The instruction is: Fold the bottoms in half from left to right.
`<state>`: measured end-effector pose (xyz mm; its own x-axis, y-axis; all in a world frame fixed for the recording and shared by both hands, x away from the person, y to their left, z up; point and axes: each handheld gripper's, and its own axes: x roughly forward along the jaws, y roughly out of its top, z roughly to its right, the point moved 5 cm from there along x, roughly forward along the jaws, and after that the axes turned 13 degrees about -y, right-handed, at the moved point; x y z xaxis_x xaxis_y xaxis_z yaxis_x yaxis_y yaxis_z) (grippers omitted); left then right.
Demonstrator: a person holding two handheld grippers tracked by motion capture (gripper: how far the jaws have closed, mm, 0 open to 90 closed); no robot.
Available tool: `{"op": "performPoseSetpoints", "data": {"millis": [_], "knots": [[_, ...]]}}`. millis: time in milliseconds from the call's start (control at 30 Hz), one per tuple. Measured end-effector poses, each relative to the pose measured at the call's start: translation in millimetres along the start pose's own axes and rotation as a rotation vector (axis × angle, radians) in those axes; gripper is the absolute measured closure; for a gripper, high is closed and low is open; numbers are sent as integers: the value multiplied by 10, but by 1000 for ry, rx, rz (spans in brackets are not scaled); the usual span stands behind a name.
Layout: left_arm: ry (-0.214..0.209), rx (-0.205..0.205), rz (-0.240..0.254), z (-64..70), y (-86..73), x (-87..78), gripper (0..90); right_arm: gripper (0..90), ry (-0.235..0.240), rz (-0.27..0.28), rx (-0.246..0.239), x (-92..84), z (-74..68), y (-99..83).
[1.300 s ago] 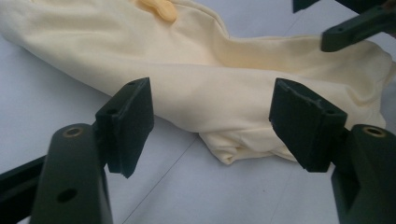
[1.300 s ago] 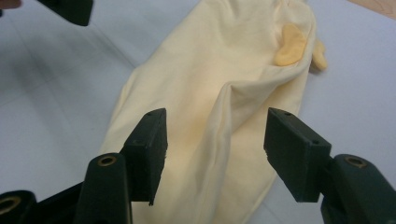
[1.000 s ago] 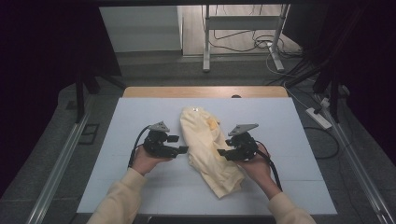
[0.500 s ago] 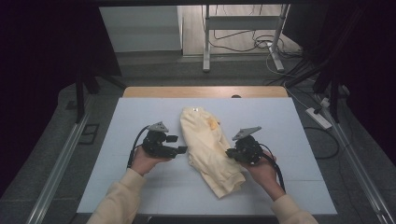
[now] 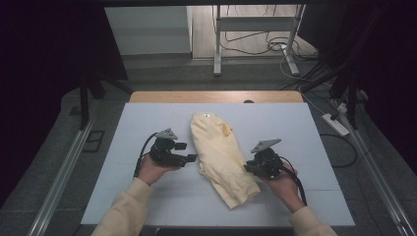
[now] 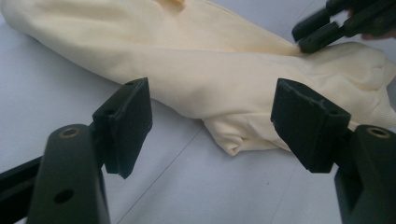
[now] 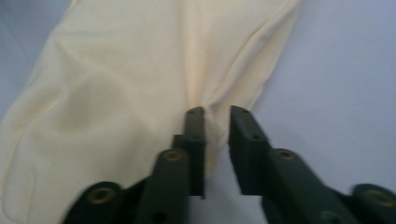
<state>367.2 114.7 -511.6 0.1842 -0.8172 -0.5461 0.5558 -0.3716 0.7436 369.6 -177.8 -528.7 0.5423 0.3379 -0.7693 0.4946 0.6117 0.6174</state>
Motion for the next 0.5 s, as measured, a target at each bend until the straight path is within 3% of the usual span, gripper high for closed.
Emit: {"op": "performPoseSetpoints", "data": {"millis": [67, 133, 233, 367, 500], "knots": [[0, 1, -2, 1, 0, 1, 288, 665, -14, 35, 11, -86, 33, 53], [-1, -1, -1, -2, -1, 1, 287, 628, 23, 93, 33, -222, 22, 135], [-1, -6, 4, -9, -3, 0, 286, 587, 64, 133, 26, -361, -66, 211], [0, -8, 1, -15, -7, -1, 286, 523, 102, 142, -31, -401, -283, 254], [1, -8, 4, -18, -9, -3, 284, 476, 137, 126, -52, -340, -455, 258]]}}
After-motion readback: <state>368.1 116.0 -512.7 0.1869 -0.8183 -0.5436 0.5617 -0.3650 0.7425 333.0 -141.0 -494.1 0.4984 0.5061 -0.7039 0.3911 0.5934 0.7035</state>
